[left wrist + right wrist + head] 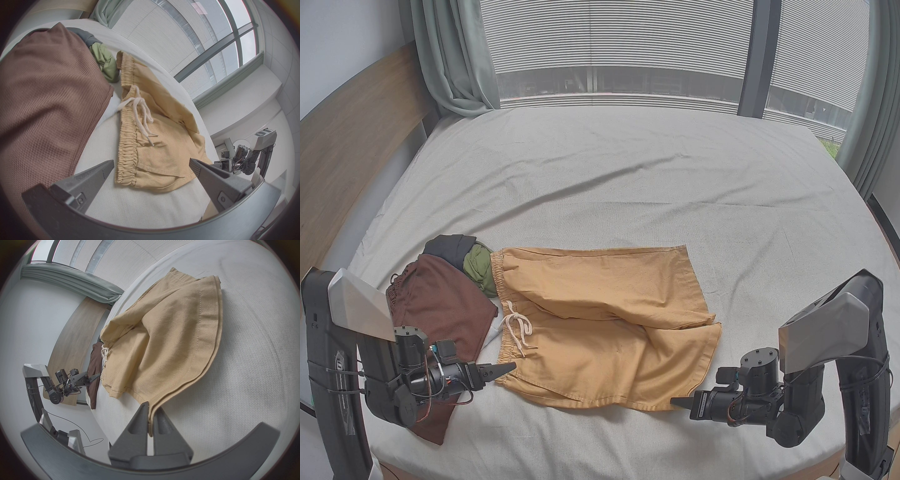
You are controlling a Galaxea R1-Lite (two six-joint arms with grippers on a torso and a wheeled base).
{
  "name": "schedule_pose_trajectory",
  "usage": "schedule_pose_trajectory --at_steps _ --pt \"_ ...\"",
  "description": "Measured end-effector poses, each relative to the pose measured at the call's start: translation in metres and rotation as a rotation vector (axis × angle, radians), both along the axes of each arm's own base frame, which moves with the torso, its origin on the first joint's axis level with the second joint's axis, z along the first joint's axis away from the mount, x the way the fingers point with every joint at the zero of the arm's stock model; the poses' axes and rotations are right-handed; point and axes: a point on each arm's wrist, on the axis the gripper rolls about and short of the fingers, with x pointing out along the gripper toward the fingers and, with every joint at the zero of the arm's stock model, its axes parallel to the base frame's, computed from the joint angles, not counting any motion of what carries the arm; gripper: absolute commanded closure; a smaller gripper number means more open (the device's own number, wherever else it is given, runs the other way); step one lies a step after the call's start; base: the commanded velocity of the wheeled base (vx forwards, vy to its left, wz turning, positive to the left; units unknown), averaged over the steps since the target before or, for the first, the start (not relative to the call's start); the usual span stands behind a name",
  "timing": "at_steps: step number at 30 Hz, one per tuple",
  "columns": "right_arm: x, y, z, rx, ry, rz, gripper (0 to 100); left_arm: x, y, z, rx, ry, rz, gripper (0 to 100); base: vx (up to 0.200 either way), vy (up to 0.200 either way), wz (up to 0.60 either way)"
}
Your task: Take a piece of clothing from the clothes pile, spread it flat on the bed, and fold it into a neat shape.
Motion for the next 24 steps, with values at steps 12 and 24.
schedule_pose_trajectory --at_steps 12,24 --pt "0.000 0.000 -0.001 -0.001 0.002 -0.001 100 0.000 0.000 -0.016 0.009 0.043 0.007 0 0.000 0.000 0.00" --pt "0.000 0.000 -0.001 0.000 0.001 -0.001 100 0.006 -0.006 -0.020 0.007 0.029 -0.014 0 0.000 0.000 0.00"
